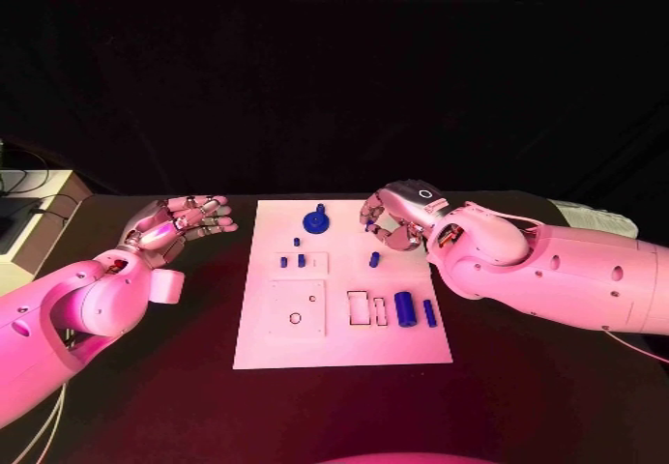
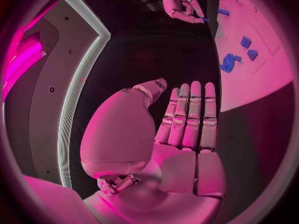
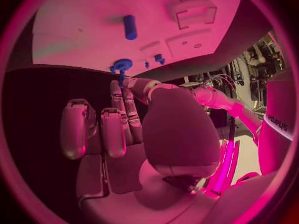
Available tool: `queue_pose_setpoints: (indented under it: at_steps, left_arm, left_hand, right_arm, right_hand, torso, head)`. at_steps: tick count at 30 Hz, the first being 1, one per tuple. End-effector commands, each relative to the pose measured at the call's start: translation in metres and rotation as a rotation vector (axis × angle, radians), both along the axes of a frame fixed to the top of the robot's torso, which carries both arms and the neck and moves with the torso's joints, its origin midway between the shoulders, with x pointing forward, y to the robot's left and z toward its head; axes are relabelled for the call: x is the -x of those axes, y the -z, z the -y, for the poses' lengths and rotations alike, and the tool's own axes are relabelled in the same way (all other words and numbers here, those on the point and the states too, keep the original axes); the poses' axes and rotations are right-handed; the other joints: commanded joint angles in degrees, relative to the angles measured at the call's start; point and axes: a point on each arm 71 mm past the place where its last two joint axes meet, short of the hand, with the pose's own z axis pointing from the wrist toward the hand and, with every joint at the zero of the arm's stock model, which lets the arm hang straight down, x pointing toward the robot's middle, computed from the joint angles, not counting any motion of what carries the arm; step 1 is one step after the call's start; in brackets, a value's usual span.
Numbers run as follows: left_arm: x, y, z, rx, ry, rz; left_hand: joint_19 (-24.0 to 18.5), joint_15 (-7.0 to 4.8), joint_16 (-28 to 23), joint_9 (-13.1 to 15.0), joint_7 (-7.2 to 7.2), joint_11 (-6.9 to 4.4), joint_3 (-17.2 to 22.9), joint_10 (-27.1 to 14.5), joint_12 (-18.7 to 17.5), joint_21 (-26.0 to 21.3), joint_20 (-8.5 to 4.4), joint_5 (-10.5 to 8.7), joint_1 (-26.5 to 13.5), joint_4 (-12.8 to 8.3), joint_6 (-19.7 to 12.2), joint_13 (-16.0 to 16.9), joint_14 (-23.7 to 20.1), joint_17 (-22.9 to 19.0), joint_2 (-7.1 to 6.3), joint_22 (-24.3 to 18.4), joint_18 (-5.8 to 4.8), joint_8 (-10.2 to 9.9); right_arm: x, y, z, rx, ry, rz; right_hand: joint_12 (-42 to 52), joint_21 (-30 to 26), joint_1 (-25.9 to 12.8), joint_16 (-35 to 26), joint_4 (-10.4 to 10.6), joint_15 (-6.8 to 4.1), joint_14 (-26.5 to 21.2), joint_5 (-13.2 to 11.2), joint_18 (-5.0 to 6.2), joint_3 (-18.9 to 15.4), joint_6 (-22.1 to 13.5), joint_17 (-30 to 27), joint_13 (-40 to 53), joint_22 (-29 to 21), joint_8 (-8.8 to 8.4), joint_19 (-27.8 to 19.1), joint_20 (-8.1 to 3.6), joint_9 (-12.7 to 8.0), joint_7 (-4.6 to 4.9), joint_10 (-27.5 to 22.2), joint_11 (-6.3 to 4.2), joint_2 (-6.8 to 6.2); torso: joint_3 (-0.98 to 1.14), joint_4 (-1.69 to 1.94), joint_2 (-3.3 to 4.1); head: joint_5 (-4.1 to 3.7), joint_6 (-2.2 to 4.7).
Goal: Assemble the parts on the task board
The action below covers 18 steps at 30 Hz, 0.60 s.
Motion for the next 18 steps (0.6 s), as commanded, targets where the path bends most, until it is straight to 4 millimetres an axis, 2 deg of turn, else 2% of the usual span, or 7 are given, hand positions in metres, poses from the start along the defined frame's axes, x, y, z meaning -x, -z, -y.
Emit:
queue_pose_setpoints:
  at_steps: [1,3,4,8,11,13,18]
  left_arm:
    - [0.000,-0.001,0.006,0.011,0.017,0.004]
    - [0.001,-0.001,0.009,0.014,0.021,0.004]
    - [0.001,-0.001,0.010,0.015,0.022,0.004]
    - [0.001,-0.001,0.013,0.018,0.026,0.003]
    - [0.001,-0.001,0.014,0.019,0.025,0.004]
    - [0.001,-0.001,0.015,0.019,0.023,0.004]
    - [0.000,-0.001,0.017,0.021,0.023,0.005]
  left_hand:
    - [0.5,0.01,-0.4,-0.1,0.10,0.21,-0.2,0.0,-0.3,-0.2,-0.10,0.04,0.2,0.3,-0.2,0.1,0.5,0.0,-0.29,0.0,0.75,0.1]
    - [0.5,0.02,-0.4,-0.1,0.10,0.22,-0.3,0.0,-0.4,-0.2,-0.10,0.04,0.2,0.3,-0.2,0.1,0.5,0.1,-0.31,-0.1,0.75,0.1]
    - [0.5,0.02,-0.4,-0.1,0.10,0.22,-0.3,0.0,-0.4,-0.2,-0.10,0.04,0.2,0.3,-0.2,0.1,0.5,0.1,-0.31,-0.1,0.75,0.1]
    - [0.5,0.02,-0.5,-0.1,0.10,0.22,-0.3,0.0,-0.4,-0.3,-0.09,0.04,0.2,0.3,-0.3,0.1,0.5,0.1,-0.33,-0.1,0.74,0.1]
    - [0.5,0.02,-0.5,-0.1,0.10,0.22,-0.3,0.0,-0.4,-0.3,-0.09,0.04,0.2,0.3,-0.3,0.1,0.5,0.1,-0.33,-0.1,0.74,0.1]
    - [0.5,0.02,-0.5,-0.1,0.10,0.22,-0.3,0.0,-0.4,-0.3,-0.09,0.04,0.2,0.3,-0.3,0.1,0.5,0.1,-0.33,-0.1,0.74,0.1]
    - [0.5,0.03,-0.6,-0.1,0.11,0.23,-0.3,0.0,-0.4,-0.4,-0.09,0.04,0.2,0.3,-0.3,0.1,0.5,0.1,-0.37,-0.2,0.74,0.1]
  right_arm:
    - [0.010,0.001,-0.017,-0.030,-0.057,-0.024]
    - [0.017,0.002,-0.029,-0.028,-0.095,-0.028]
    - [0.019,0.003,-0.033,-0.026,-0.108,-0.028]
    - [0.029,0.009,-0.049,-0.014,-0.161,-0.028]
    - [0.036,0.017,-0.060,-0.009,-0.191,-0.033]
    - [0.039,0.023,-0.066,-0.007,-0.208,-0.038]
    - [0.047,0.038,-0.080,-0.008,-0.239,-0.051]
  right_hand:
    - [0.3,0.3,-0.2,-0.1,-0.1,-0.42,2.4,0.0,0.38,0.4,0.3,0.1,0.0,5.4,0.28,1.3,-0.34,0.1,-0.02,1.6,-1.20,0.37]
    - [0.3,0.2,-0.2,-0.1,-0.1,-0.43,2.4,0.0,0.40,0.4,0.3,0.1,0.0,5.3,0.28,1.3,-0.35,0.1,-0.01,1.6,-1.19,0.38]
    - [0.3,0.2,-0.2,-0.1,-0.1,-0.43,2.4,0.0,0.40,0.4,0.3,0.1,0.0,5.3,0.28,1.3,-0.35,0.1,-0.01,1.6,-1.19,0.38]
    - [0.2,0.1,-0.2,-0.2,-0.2,-0.43,2.4,0.1,0.42,0.5,0.3,0.0,0.0,5.3,0.28,1.3,-0.36,0.1,0.00,1.6,-1.18,0.38]
    - [0.2,0.1,-0.2,-0.2,-0.2,-0.43,2.4,0.1,0.42,0.5,0.3,0.0,0.0,5.3,0.28,1.3,-0.36,0.1,0.00,1.6,-1.18,0.38]
    - [0.2,0.1,-0.2,-0.2,-0.2,-0.44,2.4,0.1,0.43,0.5,0.2,0.0,0.0,5.3,0.27,1.3,-0.36,0.1,0.02,1.6,-1.18,0.39]
    - [0.2,0.0,-0.2,-0.2,-0.3,-0.44,2.4,0.1,0.44,0.6,0.2,0.0,-0.1,5.2,0.27,1.3,-0.37,0.1,0.04,1.6,-1.17,0.40]
  torso:
    - [-0.10,0.17,-0.09]
    - [-0.16,0.15,-0.14]
    - [-0.16,0.15,-0.14]
    - [-0.31,0.14,-0.42]
    - [-0.36,0.08,-0.57]
    - [-0.30,0.03,-0.52]
    - [-0.42,0.03,-0.68]
  head:
    - [0.82,-0.09]
    - [1.45,-0.14]
    - [1.45,-0.14]
    - [2.58,-0.65]
    - [3.29,-0.93]
    - [3.71,-0.94]
    - [4.58,-1.49]
